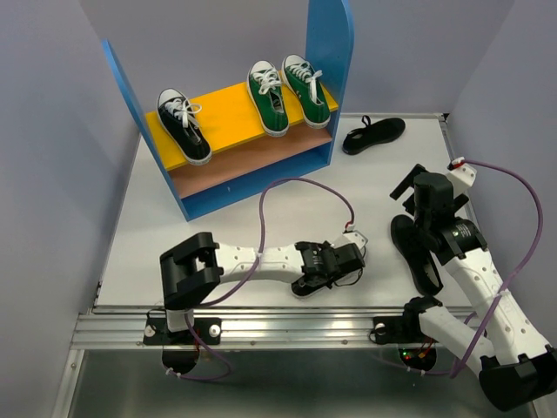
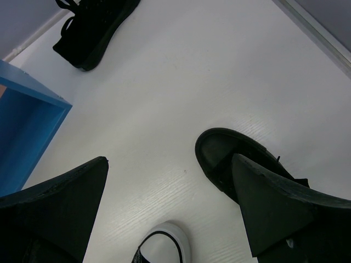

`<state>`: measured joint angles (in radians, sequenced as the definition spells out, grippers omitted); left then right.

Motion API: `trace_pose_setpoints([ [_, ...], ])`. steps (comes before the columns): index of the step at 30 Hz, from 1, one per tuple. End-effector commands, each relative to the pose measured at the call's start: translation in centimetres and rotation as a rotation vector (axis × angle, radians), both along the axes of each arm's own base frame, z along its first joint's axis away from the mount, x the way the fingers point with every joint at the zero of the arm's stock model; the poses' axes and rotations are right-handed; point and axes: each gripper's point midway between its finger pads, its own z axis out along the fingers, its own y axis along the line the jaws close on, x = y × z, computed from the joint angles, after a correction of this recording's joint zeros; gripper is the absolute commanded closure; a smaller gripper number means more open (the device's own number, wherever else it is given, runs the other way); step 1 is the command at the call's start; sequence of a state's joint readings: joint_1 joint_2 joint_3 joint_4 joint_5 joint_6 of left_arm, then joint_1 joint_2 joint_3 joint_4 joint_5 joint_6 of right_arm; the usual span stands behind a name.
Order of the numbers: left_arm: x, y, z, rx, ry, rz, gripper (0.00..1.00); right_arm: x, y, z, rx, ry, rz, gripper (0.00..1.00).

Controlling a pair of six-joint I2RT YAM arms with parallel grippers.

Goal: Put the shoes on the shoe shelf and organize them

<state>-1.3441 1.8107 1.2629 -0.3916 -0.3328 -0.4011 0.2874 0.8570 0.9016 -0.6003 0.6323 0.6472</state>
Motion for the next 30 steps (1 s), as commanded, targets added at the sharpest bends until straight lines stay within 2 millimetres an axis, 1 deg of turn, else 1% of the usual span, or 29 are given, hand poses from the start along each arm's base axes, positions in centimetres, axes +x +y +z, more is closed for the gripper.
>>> trace_pose_setpoints([
  [1,2.6,0.9,7.0,-0.078,-0.105,0.078,1.0,0.1,-0.2,1.4,0.008,-0.042,-0.012,0.0],
  [3,3.2,1.7,9.0,-0.102,-0.109,0.102,1.0,0.1,-0.3,1.4,0.006,-0.041,-0.014,0.0],
  [4,3.5,2.1,10.7,-0.135,-0.117,0.112,1.0,0.1,-0.3,1.4,0.005,-0.041,-0.014,0.0],
  [5,3.9,2.5,11.6,-0.149,-0.119,0.122,1.0,0.1,-0.2,1.3,0.004,-0.038,-0.014,0.0],
  [6,4.6,3.2,12.7,-0.162,-0.122,0.137,1.0,0.2,-0.2,1.4,0.004,-0.039,-0.014,0.0],
  [7,4.7,3.7,14.3,-0.194,-0.131,0.138,1.0,0.1,-0.2,1.3,0.004,-0.038,-0.014,0.0],
  [8,5.2,4.4,15.2,-0.2,-0.134,0.151,1.0,0.1,-0.3,1.4,0.005,-0.038,-0.016,0.0],
  [9,5.4,4.9,16.0,-0.21,-0.138,0.158,1.0,0.2,-0.3,1.3,0.005,-0.038,-0.016,0.0],
  [10,5.6,5.4,17.3,-0.236,-0.145,0.163,1.0,0.2,-0.3,1.3,0.003,-0.038,-0.015,0.0],
  [11,5.8,5.9,18.0,-0.246,-0.151,0.17,1.0,0.2,-0.3,1.4,0.004,-0.04,-0.017,0.0],
  [12,6.1,6.7,19.5,-0.265,-0.162,0.181,1.0,0.2,-0.3,1.4,0.002,-0.038,-0.018,0.0],
  [14,6.4,7.6,21.4,-0.295,-0.183,0.191,1.0,0.1,-0.4,1.4,0.0,-0.039,-0.02,0.0],
  [16,6.8,8.2,23.8,-0.348,-0.22,0.192,1.0,0.2,-0.4,1.4,0.0,-0.042,-0.023,0.0],
  [18,7.0,9.2,26.8,-0.426,-0.259,0.208,1.0,0.3,-0.4,1.5,0.001,-0.046,-0.023,0.0],
  [19,7.5,10.1,28.0,-0.452,-0.281,0.229,1.0,0.3,-0.3,1.6,0.003,-0.048,-0.022,0.0],
  [20,7.8,10.6,28.7,-0.463,-0.294,0.249,1.0,0.3,-0.3,1.7,0.004,-0.051,-0.022,0.0],
  [21,8.2,11.1,30.1,-0.491,-0.313,0.272,1.0,0.3,-0.3,1.9,0.005,-0.057,-0.022,0.0],
  [22,8.7,11.6,30.9,-0.502,-0.328,0.3,1.0,0.4,-0.3,1.9,0.005,-0.058,-0.023,0.0],
  [23,9.6,12.7,31.3,-0.493,-0.35,0.359,1.0,0.3,-0.4,2.0,0.005,-0.061,-0.024,0.0],
  [24,10.1,13.3,33.1,-0.528,-0.373,0.401,1.0,0.3,-0.4,2.2,0.007,-0.066,-0.025,0.0],
  [26,11.3,14.5,34.5,-0.55,-0.403,0.477,1.0,0.3,-0.4,2.4,0.01,-0.072,-0.024,0.0],
  [27,11.5,14.9,36.1,-0.592,-0.421,0.5,1.0,0.3,-0.3,2.5,0.01,-0.074,-0.022,0.0],
  [29,12.3,15.8,38.0,-0.643,-0.462,0.55,1.0,0.3,-0.3,2.5,0.012,-0.077,-0.021,0.0],
  [30,12.8,16.7,39.3,-0.678,-0.483,0.586,1.0,0.3,-0.3,2.5,0.013,-0.076,-0.02,0.0],
])
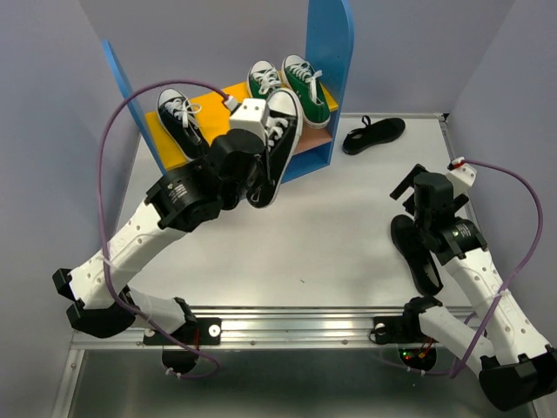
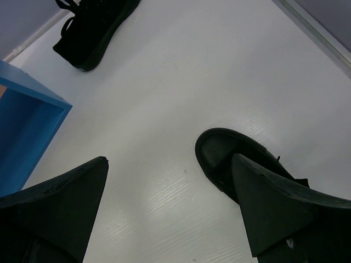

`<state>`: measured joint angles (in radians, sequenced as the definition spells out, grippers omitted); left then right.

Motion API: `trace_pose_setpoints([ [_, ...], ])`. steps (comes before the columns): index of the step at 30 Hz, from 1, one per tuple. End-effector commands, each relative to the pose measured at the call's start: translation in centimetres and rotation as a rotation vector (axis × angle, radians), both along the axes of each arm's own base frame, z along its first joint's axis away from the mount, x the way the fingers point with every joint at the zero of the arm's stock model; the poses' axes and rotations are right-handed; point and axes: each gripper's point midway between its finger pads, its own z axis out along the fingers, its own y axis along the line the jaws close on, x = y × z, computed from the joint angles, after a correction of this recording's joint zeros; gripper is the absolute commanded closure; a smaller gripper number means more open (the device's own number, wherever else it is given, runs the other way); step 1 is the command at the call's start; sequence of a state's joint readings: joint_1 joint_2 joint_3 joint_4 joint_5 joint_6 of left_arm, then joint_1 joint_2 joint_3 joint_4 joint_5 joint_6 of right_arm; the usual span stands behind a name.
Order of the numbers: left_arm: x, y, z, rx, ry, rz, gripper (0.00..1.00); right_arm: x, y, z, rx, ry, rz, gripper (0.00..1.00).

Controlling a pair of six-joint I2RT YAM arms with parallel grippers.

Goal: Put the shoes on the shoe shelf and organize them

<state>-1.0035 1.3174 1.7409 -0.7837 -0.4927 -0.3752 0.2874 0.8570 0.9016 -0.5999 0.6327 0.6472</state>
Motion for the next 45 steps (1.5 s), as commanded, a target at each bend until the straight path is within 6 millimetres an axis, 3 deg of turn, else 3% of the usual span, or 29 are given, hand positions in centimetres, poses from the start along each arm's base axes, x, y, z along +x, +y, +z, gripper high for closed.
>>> trace_pose_setpoints([
  [1,2.2,3.2,8.1,-0.218,-0.161,0.177,1.0,0.3,-0.2,2.6,0.015,-0.076,-0.017,0.0],
  [7,5.9,8.6,11.3,-0.275,-0.215,0.426,1.0,0.4,0.0,2.7,0.015,-0.073,-0.003,0.0],
  [12,9.5,10.1,11.4,-0.291,-0.224,0.538,1.0,0.6,0.2,2.7,0.015,-0.067,0.012,0.0],
  [22,16.4,10.5,6.8,-0.237,-0.157,0.619,1.0,0.7,0.3,3.5,0.003,-0.072,0.026,0.0],
  [26,18.2,10.3,5.4,-0.224,-0.128,0.597,1.0,0.8,0.6,3.3,0.011,-0.063,0.036,0.0],
  [34,20.7,12.4,1.2,-0.181,-0.056,0.654,1.0,0.7,0.5,2.8,0.004,-0.043,0.033,0.0],
  [36,21.2,12.9,0.2,-0.165,-0.035,0.662,0.9,0.5,0.5,2.3,0.005,-0.025,0.032,0.0],
  [37,21.4,12.8,-0.4,-0.157,-0.023,0.657,0.72,0.3,0.5,1.7,0.007,-0.008,0.034,0.0],
  [39,21.6,12.5,-0.6,-0.15,-0.018,0.633,0.57,0.1,0.5,1.0,0.007,0.013,0.032,0.0],
  [42,21.7,11.6,0.1,-0.158,-0.028,0.567,0.51,-0.4,0.4,-0.6,0.005,0.068,0.025,0.0],
  [45,21.4,10.5,1.9,-0.186,-0.054,0.496,0.51,-0.9,0.4,-2.0,0.002,0.125,0.019,0.0],
])
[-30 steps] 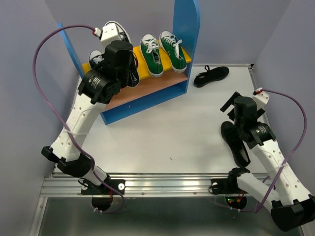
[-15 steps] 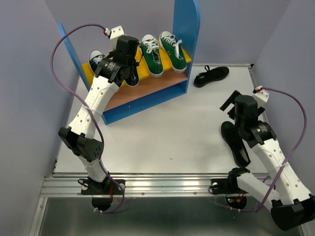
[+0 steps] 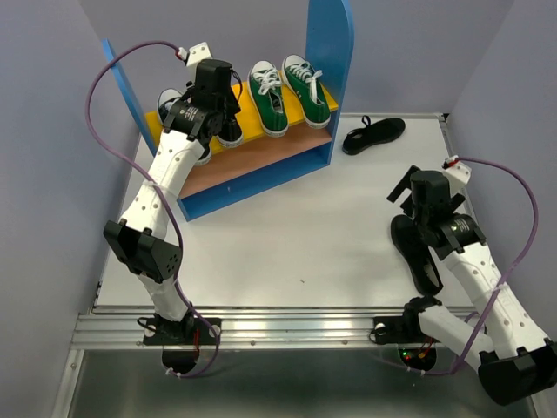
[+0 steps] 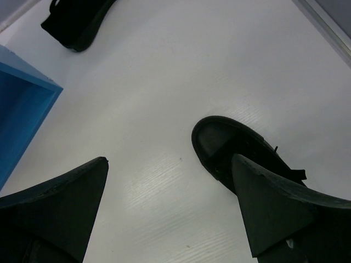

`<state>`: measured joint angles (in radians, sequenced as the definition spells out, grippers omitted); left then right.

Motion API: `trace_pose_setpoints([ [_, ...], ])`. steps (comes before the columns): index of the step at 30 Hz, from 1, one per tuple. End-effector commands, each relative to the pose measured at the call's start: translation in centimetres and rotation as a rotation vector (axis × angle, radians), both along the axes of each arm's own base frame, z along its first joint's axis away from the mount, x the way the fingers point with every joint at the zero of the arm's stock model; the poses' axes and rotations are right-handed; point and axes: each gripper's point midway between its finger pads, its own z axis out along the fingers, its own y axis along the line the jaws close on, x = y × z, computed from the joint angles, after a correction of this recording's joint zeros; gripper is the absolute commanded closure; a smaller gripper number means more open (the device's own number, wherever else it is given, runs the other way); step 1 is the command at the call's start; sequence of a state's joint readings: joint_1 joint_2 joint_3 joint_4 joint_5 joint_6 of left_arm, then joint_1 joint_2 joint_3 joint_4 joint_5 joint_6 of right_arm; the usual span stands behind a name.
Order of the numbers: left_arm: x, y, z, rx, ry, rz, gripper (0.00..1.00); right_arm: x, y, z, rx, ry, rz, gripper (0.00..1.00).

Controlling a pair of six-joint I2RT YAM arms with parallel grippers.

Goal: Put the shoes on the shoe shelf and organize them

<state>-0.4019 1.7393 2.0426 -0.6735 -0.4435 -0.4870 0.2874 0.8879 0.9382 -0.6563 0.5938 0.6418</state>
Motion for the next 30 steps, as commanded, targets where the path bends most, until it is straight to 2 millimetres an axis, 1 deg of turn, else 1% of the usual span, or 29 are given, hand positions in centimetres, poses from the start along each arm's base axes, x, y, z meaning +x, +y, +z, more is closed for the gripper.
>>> trace_pose_setpoints([
  [1,-0.3,-2.1,4.8,-0.044,-0.126,-0.125,0.51,-0.8,-0.2,-1.8,-0.001,0.078,-0.012,0.0],
  [2,-0.6,-2.4,5.5,-0.031,-0.14,-0.149,0.51,-1.0,0.0,-2.2,-0.002,0.096,-0.002,0.0],
  [3,-1.0,-2.9,6.8,-0.032,-0.17,-0.173,0.51,-0.9,0.1,-2.8,-0.009,0.12,0.007,0.0],
  [4,-1.5,-3.1,7.7,-0.022,-0.189,-0.186,0.51,-0.9,0.2,-3.3,-0.017,0.142,0.016,0.0],
  [5,-2.3,-4.0,8.6,0.001,-0.207,-0.219,0.51,-0.9,0.4,-3.9,-0.027,0.172,0.039,0.0],
  [6,-2.9,-4.2,10.0,0.006,-0.239,-0.223,0.51,-0.6,0.6,-4.8,-0.04,0.217,0.049,0.0],
  [7,-3.4,-4.6,10.7,0.017,-0.255,-0.239,0.51,-0.6,0.7,-4.7,-0.039,0.221,0.058,0.0],
  [8,-4.4,-5.5,11.8,0.022,-0.279,-0.266,0.51,-0.5,0.9,-6.0,-0.052,0.282,0.062,0.0],
  [9,-5.0,-5.7,12.8,0.043,-0.302,-0.283,0.51,-0.4,0.6,-6.4,-0.055,0.306,0.055,0.0],
  [10,-6.0,-5.8,13.8,0.048,-0.325,-0.296,0.51,-0.2,0.9,-7.1,-0.06,0.345,0.071,0.0],
  [11,-7.0,-6.7,14.4,0.057,-0.339,-0.318,0.51,-0.1,1.0,-7.3,-0.064,0.358,0.071,0.0],
  [12,-7.6,-6.9,14.8,0.076,-0.352,-0.333,0.5,-0.1,0.6,-7.5,-0.06,0.367,0.059,0.0],
  [13,-8.1,-7.3,14.8,0.083,-0.355,-0.347,0.5,-0.1,0.7,-7.8,-0.063,0.377,0.063,0.0],
  [14,-9.2,-7.1,15.7,0.077,-0.379,-0.363,0.5,-0.2,-0.1,-8.1,-0.057,0.395,0.04,0.0],
  [15,-9.9,-7.6,16.1,0.068,-0.394,-0.393,0.5,-0.3,-0.5,-8.4,-0.054,0.41,0.025,0.0],
  [16,-10.0,-8.0,15.2,0.07,-0.379,-0.415,0.5,-0.5,-1.0,-8.6,-0.051,0.421,0.011,0.0],
  [17,-11.0,-7.8,15.9,0.051,-0.399,-0.435,0.5,-0.6,-1.8,-8.9,-0.029,0.431,-0.02,0.0],
  [18,-11.1,-8.5,14.9,0.042,-0.387,-0.471,0.5,-0.7,-2.2,-9.0,-0.018,0.436,-0.035,0.0],
  [19,-11.4,-8.7,14.6,0.039,-0.385,-0.488,0.5,-0.8,-2.7,-9.1,-0.011,0.442,-0.059,0.0],
  [20,-12.0,-8.6,14.8,0.03,-0.394,-0.502,0.5,-1.2,-3.9,-9.3,-0.001,0.448,-0.117,0.0],
  [21,-12.3,-8.9,14.5,0.024,-0.392,-0.524,0.5,-1.4,-4.3,-9.6,0.004,0.46,-0.138,0.0],
  [22,-12.6,-9.2,14.0,0.02,-0.388,-0.541,0.5,-1.6,-4.6,-9.8,0.011,0.47,-0.154,0.0],
  [24,-12.9,-9.7,13.6,0.008,-0.392,-0.576,0.5,-1.9,-4.9,-10.3,0.037,0.472,-0.188,0.0],
  [25,-12.9,-9.9,13.0,0.008,-0.38,-0.584,0.5,-2.0,-5.2,-10.4,0.05,0.473,-0.207,0.0],
  [27,-13.1,-10.0,12.8,0.006,-0.374,-0.595,0.5,-2.3,-5.5,-10.9,0.073,0.475,-0.235,0.0],
  [30,-13.0,-9.8,12.3,0.011,-0.362,-0.587,0.5,-3.4,-6.1,-12.7,0.108,0.515,-0.292,0.0],
])
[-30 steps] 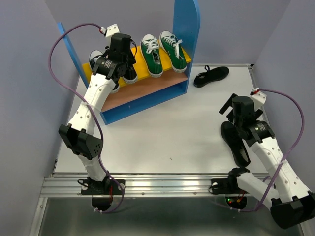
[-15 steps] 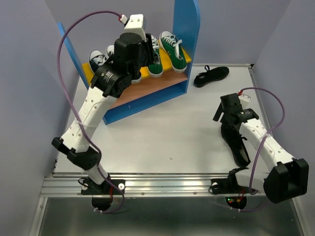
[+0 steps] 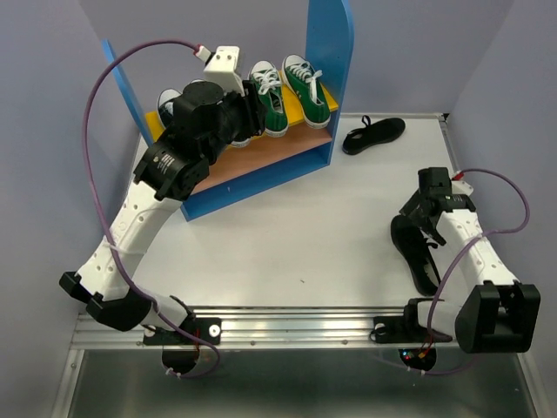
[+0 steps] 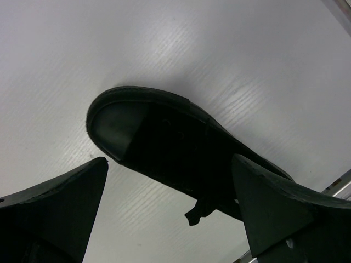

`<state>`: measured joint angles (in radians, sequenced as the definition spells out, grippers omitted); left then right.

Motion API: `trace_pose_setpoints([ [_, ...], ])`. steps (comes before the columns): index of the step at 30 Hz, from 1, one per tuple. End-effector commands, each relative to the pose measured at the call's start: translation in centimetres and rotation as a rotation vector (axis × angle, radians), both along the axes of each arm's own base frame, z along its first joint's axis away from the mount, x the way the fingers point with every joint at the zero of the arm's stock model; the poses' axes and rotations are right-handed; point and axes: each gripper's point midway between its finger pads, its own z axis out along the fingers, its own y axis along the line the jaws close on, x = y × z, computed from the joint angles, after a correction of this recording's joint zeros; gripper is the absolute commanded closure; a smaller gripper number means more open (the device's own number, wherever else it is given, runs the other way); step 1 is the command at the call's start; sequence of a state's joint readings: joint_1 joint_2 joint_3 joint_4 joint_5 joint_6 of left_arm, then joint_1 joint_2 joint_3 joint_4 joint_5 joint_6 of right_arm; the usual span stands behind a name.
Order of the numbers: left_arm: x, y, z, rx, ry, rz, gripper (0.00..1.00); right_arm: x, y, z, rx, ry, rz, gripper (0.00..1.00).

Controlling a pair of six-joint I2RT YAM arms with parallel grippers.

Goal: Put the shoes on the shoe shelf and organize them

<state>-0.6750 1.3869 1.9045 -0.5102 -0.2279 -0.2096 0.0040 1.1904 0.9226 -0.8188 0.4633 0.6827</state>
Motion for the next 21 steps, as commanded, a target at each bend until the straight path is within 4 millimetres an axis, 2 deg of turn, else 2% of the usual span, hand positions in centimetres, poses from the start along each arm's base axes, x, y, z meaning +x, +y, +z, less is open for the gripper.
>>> trace_pose_setpoints([
  [1,0.0,-0.7,0.2,-0.004,-0.025,-0.033,0.5,-1.5,-0.7,-2.4,0.049,0.045,-0.094,0.0],
  [4,0.1,-0.7,-0.1,-0.001,-0.022,-0.031,0.5,-0.6,0.3,-2.9,0.103,0.029,-0.072,0.0],
  [5,0.1,-0.7,-0.1,-0.003,-0.022,-0.031,0.5,-0.4,1.5,-3.6,0.161,0.035,-0.022,0.0],
  [8,0.2,-0.8,-0.6,-0.001,-0.012,-0.029,0.5,0.5,3.4,-4.4,0.246,0.011,0.06,0.0],
  [9,0.3,-0.9,-0.7,-0.002,-0.011,-0.031,0.5,0.3,4.2,-4.9,0.282,0.021,0.101,0.01],
  [13,0.4,-1.1,-1.1,-0.005,-0.002,-0.034,0.5,0.8,6.0,-4.5,0.338,-0.02,0.236,0.12],
  [15,0.4,-1.3,-1.3,-0.007,0.004,-0.04,0.5,1.2,6.7,-3.5,0.354,-0.068,0.299,0.17],
  [17,0.5,-1.5,-1.5,-0.017,0.009,-0.042,0.5,1.4,6.8,-2.8,0.35,-0.089,0.323,0.31],
  [18,0.5,-1.7,-1.5,-0.022,0.008,-0.048,0.5,1.4,6.8,-2.7,0.349,-0.088,0.328,0.43],
  [19,0.6,-1.9,-1.7,-0.023,0.012,-0.052,0.5,1.4,6.9,-2.8,0.351,-0.086,0.331,0.51],
  [20,0.6,-2.0,-1.8,-0.031,0.017,-0.055,0.5,1.4,7.0,-2.9,0.357,-0.082,0.336,0.72],
  [21,0.6,-2.0,-1.8,-0.031,0.017,-0.055,0.5,1.4,7.0,-2.9,0.357,-0.082,0.337,0.72],
])
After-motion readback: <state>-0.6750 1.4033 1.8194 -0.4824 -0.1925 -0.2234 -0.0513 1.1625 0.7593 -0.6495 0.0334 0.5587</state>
